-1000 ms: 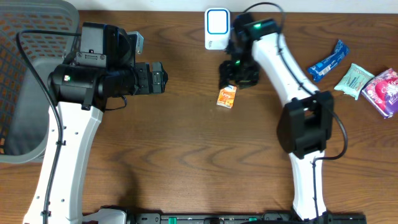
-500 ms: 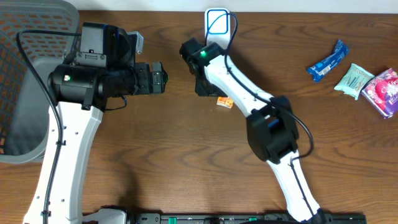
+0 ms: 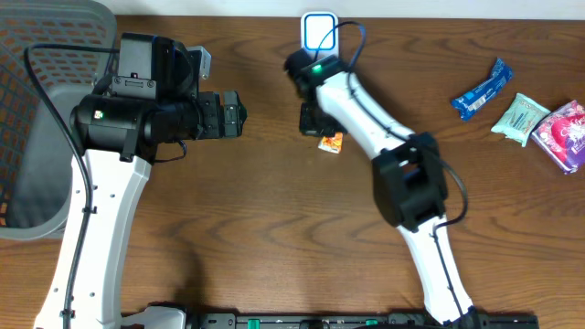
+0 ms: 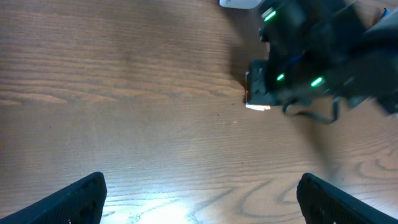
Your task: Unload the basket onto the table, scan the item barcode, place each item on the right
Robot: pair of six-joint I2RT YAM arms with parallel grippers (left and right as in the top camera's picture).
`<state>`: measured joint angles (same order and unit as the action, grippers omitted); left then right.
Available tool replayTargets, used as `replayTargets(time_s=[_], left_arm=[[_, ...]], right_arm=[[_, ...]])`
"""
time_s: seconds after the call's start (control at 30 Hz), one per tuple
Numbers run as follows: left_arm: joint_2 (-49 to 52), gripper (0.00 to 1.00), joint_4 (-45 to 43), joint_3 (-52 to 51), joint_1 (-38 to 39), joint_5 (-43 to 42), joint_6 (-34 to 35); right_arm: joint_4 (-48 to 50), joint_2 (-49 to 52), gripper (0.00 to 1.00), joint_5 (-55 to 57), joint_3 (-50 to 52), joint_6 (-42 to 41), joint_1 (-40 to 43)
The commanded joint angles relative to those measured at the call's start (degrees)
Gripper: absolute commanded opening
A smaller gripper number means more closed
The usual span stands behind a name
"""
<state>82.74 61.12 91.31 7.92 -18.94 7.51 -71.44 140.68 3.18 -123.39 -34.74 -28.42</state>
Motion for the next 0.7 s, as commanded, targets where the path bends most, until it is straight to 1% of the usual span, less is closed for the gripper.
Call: replayTargets(time_s=[0.0, 0.1, 0.17, 0.27, 0.4, 0.47, 0.53, 0.57, 0.67], left_arm=[[0.1, 0.98, 0.1, -0.1, -0.1, 0.5, 0.1], [0.1, 0.98, 0.1, -0.1, -0.2, 0.5, 0.1], [0.1, 0.98, 0.1, -0.1, -0.2, 0.5, 0.1], [0.1, 0.98, 0.1, -0.1, -0.1, 0.5, 0.1], [0.1, 0.98, 0.1, -0.1, -0.1, 0.5, 0.1], [0.1, 0.98, 0.1, -0.1, -0.1, 0.5, 0.1], [0.1, 0.98, 0.1, -0.1, -0.1, 0.5, 0.1], [0.1, 0.98, 0.1, -0.1, -0.1, 0.5, 0.1], [0.1, 0.98, 0.1, -0.1, -0.1, 0.5, 0.1]], right_arm=[[0.8, -2.6, 0.01, -26.9, 0.4, 14.5, 5.7], [0.3, -2.3, 0.01, -47.2, 0.5, 24.9, 10.8], [-0.2, -2.2, 0.01, -54.4, 0.6, 29.0, 12.9], [0.2, -2.2, 0.01, -61.1, 1.9, 31.9, 15.4], [4.5, -2.1, 0.01, -61.4, 9.6, 30.5, 17.2], [8.3, -2.1, 0.01, -61.3, 14.4, 27.3, 17.8], [14.6, -2.1, 0.01, -61.1, 20.5, 23.1, 19.1], [17.0, -2.1, 0.01, -59.0, 22.8, 21.5, 20.2], [15.4, -2.2, 0.10, -51.3, 23.6, 21.1, 22.7]])
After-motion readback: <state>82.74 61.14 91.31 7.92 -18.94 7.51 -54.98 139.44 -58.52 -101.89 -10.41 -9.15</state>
